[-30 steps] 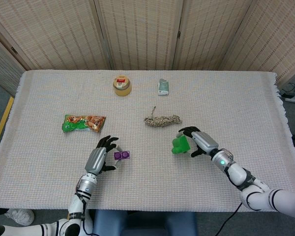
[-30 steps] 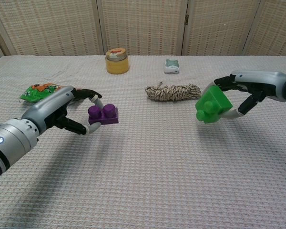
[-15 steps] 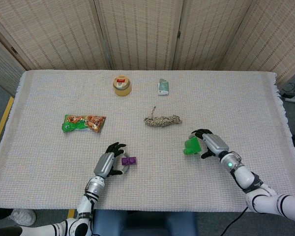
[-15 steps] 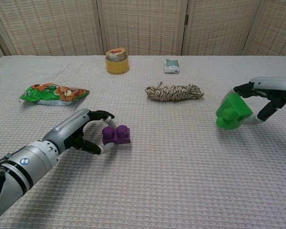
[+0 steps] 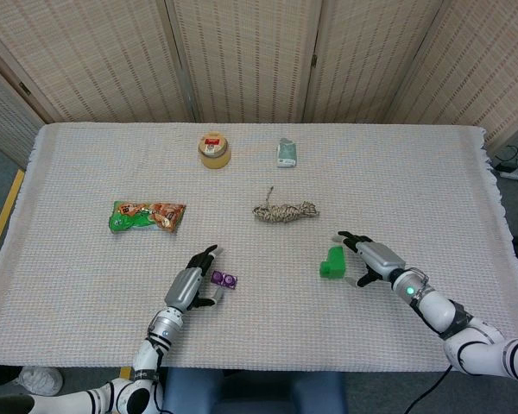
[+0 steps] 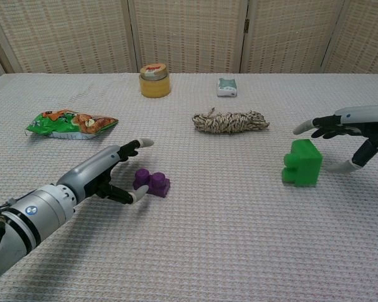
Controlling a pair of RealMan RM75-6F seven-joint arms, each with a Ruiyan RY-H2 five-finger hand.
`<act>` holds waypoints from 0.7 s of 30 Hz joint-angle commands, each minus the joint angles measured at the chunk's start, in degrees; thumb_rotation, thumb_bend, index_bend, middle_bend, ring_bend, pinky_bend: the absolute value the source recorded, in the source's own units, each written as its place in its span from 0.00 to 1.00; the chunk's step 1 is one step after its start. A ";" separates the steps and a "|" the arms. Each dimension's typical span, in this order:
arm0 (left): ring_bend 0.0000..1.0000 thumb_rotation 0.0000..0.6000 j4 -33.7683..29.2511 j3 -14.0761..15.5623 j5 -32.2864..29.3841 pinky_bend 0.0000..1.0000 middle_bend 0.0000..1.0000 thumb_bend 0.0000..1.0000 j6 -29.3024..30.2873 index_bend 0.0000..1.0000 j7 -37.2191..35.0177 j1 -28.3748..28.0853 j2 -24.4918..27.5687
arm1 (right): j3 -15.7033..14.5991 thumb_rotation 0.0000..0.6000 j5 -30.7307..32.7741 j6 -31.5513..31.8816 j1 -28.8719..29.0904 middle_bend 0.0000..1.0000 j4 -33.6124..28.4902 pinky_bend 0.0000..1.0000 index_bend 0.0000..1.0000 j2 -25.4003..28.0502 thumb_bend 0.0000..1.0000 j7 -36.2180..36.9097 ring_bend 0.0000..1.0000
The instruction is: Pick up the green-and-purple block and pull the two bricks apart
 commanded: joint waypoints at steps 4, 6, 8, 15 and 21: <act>0.00 1.00 -4.13 -0.61 1.15 0.00 0.00 0.45 1.63 0.00 -0.10 0.67 2.93 | 0.48 1.00 -1.53 0.12 -0.26 0.00 -2.20 0.00 0.00 2.58 0.40 0.52 0.00; 0.00 1.00 -6.48 -0.57 2.26 0.00 0.00 0.45 2.77 0.00 -0.08 1.08 4.86 | 0.76 1.00 -2.48 1.19 -0.64 0.00 -3.30 0.00 0.00 3.71 0.40 0.93 0.00; 0.00 1.00 -10.03 -0.40 3.81 0.00 0.00 0.45 4.23 0.00 -0.11 1.73 8.04 | 1.04 1.00 -4.29 3.94 -1.63 0.00 -4.90 0.00 0.00 5.35 0.40 1.37 0.00; 0.00 1.00 -17.91 4.31 12.79 0.00 0.00 0.45 10.34 0.06 2.25 5.53 23.13 | 0.11 1.00 -10.16 25.79 -12.14 0.00 -9.16 0.00 0.00 8.44 0.40 -11.63 0.00; 0.00 1.00 -19.32 7.86 12.48 0.00 0.00 0.45 14.15 0.06 8.13 10.52 33.22 | -1.70 1.00 -11.32 44.45 -24.06 0.00 -10.47 0.00 0.00 4.24 0.40 -29.50 0.00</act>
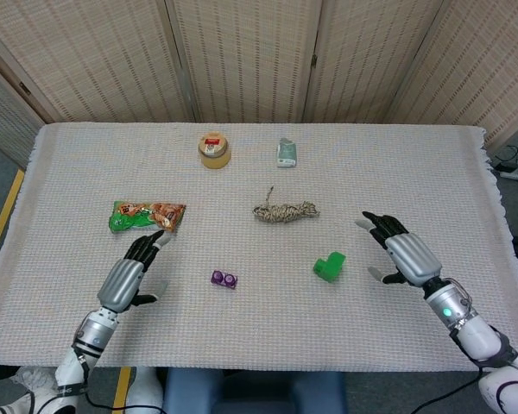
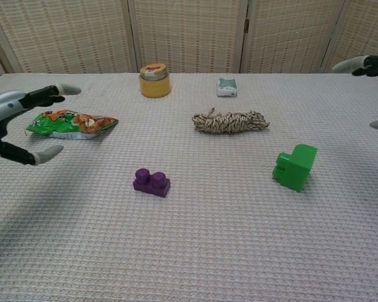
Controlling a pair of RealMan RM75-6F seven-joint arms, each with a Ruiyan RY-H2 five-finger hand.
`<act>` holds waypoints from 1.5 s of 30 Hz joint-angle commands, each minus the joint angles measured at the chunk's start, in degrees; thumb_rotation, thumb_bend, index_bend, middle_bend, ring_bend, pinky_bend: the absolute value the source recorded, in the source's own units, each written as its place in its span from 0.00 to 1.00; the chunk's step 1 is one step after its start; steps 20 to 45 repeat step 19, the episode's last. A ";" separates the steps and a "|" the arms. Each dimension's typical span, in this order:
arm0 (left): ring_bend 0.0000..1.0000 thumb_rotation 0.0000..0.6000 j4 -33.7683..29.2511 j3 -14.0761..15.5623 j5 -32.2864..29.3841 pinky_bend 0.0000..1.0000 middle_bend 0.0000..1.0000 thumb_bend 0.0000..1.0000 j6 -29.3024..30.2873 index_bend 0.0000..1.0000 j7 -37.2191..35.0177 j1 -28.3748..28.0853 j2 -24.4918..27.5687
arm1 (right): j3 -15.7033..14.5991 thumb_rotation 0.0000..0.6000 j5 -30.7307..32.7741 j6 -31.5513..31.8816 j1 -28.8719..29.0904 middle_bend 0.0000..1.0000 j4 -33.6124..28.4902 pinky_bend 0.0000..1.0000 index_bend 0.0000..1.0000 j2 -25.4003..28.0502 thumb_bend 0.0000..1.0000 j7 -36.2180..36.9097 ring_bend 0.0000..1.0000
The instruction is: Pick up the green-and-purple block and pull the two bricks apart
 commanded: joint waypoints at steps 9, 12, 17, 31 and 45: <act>0.00 1.00 -3.99 4.14 -1.38 0.00 0.00 0.43 9.91 0.04 8.58 10.20 10.57 | -3.84 1.00 -5.86 26.20 -19.42 0.00 1.28 0.00 0.00 -7.81 0.40 -26.76 0.00; 0.00 1.00 -2.30 4.61 -1.62 0.00 0.00 0.42 11.52 0.03 7.42 12.19 10.31 | -4.24 1.00 -6.05 25.56 -20.17 0.00 1.53 0.00 0.00 -7.70 0.40 -26.59 0.00; 0.00 1.00 -1.39 4.24 0.18 0.00 0.00 0.41 13.39 0.00 7.91 12.99 10.95 | -3.72 1.00 -5.58 23.06 -19.80 0.00 0.63 0.00 0.00 -6.87 0.40 -26.14 0.00; 0.00 1.00 -0.92 4.43 0.94 0.00 0.00 0.41 14.33 0.00 8.22 13.57 10.86 | -3.76 1.00 -5.79 21.90 -19.48 0.00 0.45 0.00 0.00 -7.04 0.40 -26.29 0.00; 0.00 1.00 -0.92 4.43 0.94 0.00 0.00 0.41 14.33 0.00 8.22 13.57 10.86 | -3.76 1.00 -5.79 21.90 -19.48 0.00 0.45 0.00 0.00 -7.04 0.40 -26.29 0.00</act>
